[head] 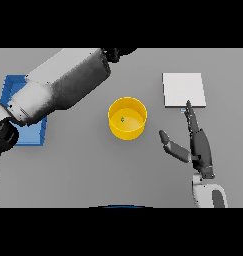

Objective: Pick up the red beaker and tilt it to pour out 1 green nut into yellow bowl. Pick up the yellow bowl and place it on the metallic measuring scale.

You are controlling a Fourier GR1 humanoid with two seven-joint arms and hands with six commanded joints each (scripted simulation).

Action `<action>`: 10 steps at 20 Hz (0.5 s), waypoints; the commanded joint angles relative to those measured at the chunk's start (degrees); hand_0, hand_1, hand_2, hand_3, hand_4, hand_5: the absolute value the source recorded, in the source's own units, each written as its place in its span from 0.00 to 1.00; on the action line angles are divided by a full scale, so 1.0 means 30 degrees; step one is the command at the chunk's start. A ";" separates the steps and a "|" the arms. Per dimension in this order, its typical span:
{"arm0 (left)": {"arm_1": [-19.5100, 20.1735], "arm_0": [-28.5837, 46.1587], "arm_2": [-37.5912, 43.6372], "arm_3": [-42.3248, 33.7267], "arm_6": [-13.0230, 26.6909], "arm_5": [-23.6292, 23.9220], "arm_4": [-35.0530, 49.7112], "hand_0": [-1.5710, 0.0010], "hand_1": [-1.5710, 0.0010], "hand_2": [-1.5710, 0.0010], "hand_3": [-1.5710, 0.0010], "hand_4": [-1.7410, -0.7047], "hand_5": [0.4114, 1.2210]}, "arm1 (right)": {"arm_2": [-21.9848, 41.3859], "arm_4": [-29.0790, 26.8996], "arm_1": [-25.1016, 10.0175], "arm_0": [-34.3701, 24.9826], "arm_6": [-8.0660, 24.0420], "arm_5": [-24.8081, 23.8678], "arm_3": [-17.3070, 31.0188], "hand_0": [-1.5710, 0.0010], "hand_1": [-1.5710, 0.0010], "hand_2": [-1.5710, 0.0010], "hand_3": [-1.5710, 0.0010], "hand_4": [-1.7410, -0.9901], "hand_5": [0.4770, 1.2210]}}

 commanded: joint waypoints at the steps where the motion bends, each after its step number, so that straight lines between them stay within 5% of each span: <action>1: 0.0341 -0.0299 0.0533 0.0408 0.0077 0.0345 0.0237 0.00 0.00 0.00 0.00 0.02 1.00 | -0.0025 -0.0180 -0.0113 0.0119 -0.0293 0.0214 0.0035 1.00 1.00 1.00 1.00 0.81 0.10; 5: 0.1214 -0.1982 0.4692 0.3472 0.1953 -0.0223 0.2804 0.00 0.00 0.00 0.00 0.01 1.00 | 0.0084 -0.0453 -0.0044 -0.0159 -0.0464 0.0543 0.0294 1.00 1.00 1.00 1.00 0.85 0.12; 10: 0.3863 -0.1213 1.2716 0.6475 0.4376 -0.1043 0.9569 0.00 0.00 0.00 0.03 0.00 1.00 | -0.0053 -0.0939 -0.0264 -0.0359 -0.0689 0.0942 0.0547 1.00 1.00 1.00 1.00 0.83 0.14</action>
